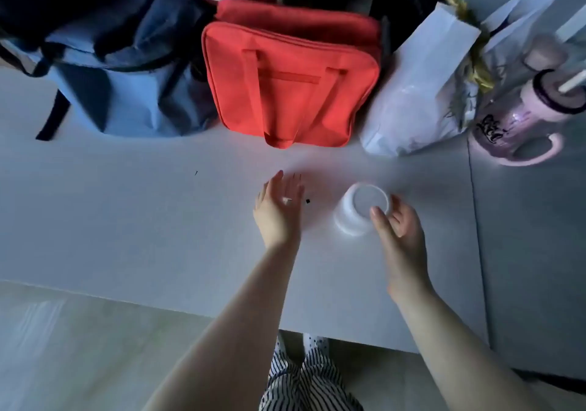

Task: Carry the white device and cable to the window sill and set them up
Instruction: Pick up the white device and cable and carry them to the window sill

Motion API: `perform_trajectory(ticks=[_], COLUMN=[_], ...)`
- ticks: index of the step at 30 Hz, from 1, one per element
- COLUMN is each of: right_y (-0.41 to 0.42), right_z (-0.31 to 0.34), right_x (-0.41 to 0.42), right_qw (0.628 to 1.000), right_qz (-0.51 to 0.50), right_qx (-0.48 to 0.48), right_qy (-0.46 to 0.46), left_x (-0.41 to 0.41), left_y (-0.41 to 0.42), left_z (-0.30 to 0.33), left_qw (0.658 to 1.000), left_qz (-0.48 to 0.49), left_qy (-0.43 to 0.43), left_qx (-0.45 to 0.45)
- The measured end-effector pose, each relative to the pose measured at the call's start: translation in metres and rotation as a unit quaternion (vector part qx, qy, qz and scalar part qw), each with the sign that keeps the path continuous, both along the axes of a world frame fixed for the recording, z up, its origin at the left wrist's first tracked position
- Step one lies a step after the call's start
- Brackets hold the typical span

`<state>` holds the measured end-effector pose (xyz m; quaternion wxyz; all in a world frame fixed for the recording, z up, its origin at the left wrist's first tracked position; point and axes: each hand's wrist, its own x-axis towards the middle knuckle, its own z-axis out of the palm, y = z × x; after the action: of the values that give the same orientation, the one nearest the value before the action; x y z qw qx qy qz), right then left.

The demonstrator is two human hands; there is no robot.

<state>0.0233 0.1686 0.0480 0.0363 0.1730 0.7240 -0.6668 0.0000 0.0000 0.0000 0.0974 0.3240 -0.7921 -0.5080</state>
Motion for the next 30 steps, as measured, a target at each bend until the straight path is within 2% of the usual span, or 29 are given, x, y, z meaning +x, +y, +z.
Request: perform_trajectory(ticks=[3, 6, 11, 16, 18, 20, 22, 27, 30], right_y=[-0.004, -0.009, -0.021, -0.031, -0.036, -0.043, -0.05, -0.071, -0.092], right_z=[-0.011, -0.022, -0.023, -0.013, -0.006, 0.002, 0.014, 0.042, 0.057], right_x=[0.0, 0.0, -0.009, -0.017, -0.021, -0.026, -0.03, -0.04, -0.045], right_qw=[1.0, 0.998, 0.993, 0.992, 0.994, 0.997, 0.999, 0.996, 0.991], right_qz=[0.01, 0.017, 0.014, 0.023, 0.022, 0.019, 0.025, 0.081, 0.129], right_qx=[0.013, 0.051, 0.107, 0.117, 0.096, 0.06, 0.03, -0.007, -0.02], right_qy=[0.016, 0.033, 0.051, 0.046, 0.044, 0.04, 0.037, 0.043, 0.036], left_x=[-0.002, 0.001, 0.007, 0.006, 0.004, 0.004, 0.005, 0.01, 0.018], left_y=[0.007, 0.009, 0.003, -0.013, -0.02, -0.028, -0.037, -0.062, -0.081], left_z=[-0.013, -0.018, -0.009, 0.013, 0.02, 0.029, 0.042, 0.072, 0.087], left_qw=[0.991, 0.984, 0.997, 0.985, 0.951, 0.891, 0.841, 0.731, 0.71], left_qz=[-0.024, -0.042, -0.038, 0.089, 0.155, 0.203, 0.218, 0.247, 0.248], left_qy=[0.021, 0.035, 0.065, 0.073, 0.086, 0.11, 0.132, 0.176, 0.209], left_qx=[-0.13, -0.168, -0.034, 0.13, 0.254, 0.39, 0.478, 0.611, 0.625])
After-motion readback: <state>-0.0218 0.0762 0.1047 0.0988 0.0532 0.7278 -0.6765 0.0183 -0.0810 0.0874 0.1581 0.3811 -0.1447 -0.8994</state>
